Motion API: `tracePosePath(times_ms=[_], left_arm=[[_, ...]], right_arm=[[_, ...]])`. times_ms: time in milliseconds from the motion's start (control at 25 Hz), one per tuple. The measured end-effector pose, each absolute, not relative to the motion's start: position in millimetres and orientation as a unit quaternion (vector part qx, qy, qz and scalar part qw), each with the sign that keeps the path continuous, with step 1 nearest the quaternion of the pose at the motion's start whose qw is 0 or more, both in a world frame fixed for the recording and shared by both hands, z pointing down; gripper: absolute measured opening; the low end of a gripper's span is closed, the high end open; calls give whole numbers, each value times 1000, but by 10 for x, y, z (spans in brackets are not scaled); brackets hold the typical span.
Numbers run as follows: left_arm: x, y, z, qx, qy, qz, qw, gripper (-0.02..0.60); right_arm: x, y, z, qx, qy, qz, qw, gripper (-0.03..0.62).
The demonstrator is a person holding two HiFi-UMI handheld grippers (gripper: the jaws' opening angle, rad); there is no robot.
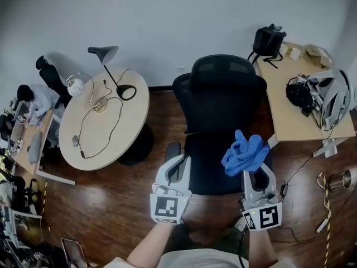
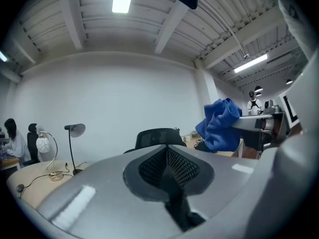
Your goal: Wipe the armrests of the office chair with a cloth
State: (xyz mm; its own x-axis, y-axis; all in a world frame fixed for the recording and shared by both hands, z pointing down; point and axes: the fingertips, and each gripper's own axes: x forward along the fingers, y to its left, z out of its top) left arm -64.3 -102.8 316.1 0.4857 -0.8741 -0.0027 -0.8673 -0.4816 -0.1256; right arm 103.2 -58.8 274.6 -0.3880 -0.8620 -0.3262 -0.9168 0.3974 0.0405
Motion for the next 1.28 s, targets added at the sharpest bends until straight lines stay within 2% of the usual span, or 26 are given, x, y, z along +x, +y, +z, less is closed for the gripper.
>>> tracePosePath(times_ms=[80, 160, 280, 440, 520, 600, 720, 840, 1040, 1160, 1280], left_arm=[[-181, -995, 3164, -857, 513, -24, 37, 77], [292, -1004, 3038, -859, 509, 20, 51, 77], [944, -976, 2917, -862, 501, 33, 66, 77], [1600, -752, 2960, -859, 506, 23, 71, 77], [1828, -705, 3152, -859, 510, -11, 37, 77], [2002, -778, 3310, -858, 513, -5, 40, 77], [2126, -877, 3639, -863, 504, -2, 41, 77], [2131, -1077, 3959, -870, 490, 1, 59, 74], [2151, -1289, 4914, -864, 493, -75, -69, 69], [2052, -1312, 5314, -859, 497, -91, -78, 69], [1879, -1249, 5597, -853, 503, -104, -88, 69]], right_arm=[[1454, -520, 2763, -529, 835, 109, 108, 81], [1889, -436, 2838, -518, 847, 99, 65, 81], [2556, -299, 2918, -525, 846, 86, 36, 81], [3225, -134, 2836, -537, 833, 98, 95, 81], [3457, -147, 3078, -542, 835, 76, 59, 81], [3639, -217, 3307, -546, 834, 65, 45, 81], [3723, -419, 3744, -552, 831, 45, 42, 81], [3701, -914, 4695, -566, 823, -45, -23, 81], [3642, -2484, 6116, -572, 801, -132, -120, 81], [3567, -2952, 7343, -543, 768, -271, -206, 81], [3550, -3180, 7766, -532, 748, -303, -257, 81]])
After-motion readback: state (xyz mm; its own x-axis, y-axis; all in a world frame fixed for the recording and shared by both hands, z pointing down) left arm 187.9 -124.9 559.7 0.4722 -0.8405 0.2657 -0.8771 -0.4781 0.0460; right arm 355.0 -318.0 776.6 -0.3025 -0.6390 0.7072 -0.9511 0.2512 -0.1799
